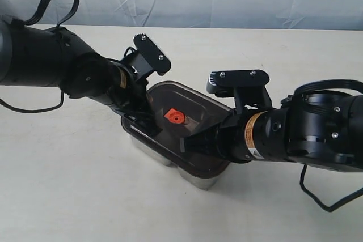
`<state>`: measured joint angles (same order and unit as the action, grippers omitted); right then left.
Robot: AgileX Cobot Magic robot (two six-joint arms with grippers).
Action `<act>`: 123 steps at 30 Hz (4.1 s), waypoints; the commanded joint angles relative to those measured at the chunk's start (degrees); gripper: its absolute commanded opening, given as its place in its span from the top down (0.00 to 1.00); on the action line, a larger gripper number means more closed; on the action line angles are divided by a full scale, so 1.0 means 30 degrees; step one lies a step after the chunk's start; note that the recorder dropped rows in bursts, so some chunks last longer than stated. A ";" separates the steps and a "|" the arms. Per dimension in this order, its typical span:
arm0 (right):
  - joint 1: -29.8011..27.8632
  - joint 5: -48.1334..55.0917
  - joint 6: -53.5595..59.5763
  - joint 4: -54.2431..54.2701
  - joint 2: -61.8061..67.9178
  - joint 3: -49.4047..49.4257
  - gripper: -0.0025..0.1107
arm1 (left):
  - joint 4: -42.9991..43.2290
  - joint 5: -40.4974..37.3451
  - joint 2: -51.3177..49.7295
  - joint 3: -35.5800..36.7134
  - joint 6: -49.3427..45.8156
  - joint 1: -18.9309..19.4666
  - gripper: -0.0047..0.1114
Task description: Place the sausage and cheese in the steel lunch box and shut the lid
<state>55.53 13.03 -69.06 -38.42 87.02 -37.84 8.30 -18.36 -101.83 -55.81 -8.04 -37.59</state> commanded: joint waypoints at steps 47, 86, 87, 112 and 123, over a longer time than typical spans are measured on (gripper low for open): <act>0.2252 0.3512 0.6854 0.6900 0.0268 -0.0250 0.98 | -0.0803 -0.0937 -0.0627 0.0336 0.0058 -0.0081 0.83; 0.8259 1.2339 -0.0106 -0.1422 -0.8997 -0.2530 0.98 | -0.4284 -0.6941 2.0255 0.0476 0.0469 -0.0081 0.96; 0.8677 1.2682 -0.0771 -0.2172 -0.9044 -0.2530 0.98 | -0.4150 -0.7320 2.1249 0.0695 0.0469 -0.0081 0.96; 1.0819 1.4810 -0.3442 -0.5301 -0.9071 -0.2490 0.98 | 0.2926 -0.5799 2.9476 1.1426 1.1541 -0.0081 0.96; 0.5179 0.6658 -0.2647 -0.6658 -1.3272 -0.1831 0.98 | 0.2926 -0.5799 2.9476 1.1426 1.1541 -0.0081 0.96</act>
<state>78.52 40.06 -77.58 -57.13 50.54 -45.04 17.42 -36.35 -13.61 -21.71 26.32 -37.59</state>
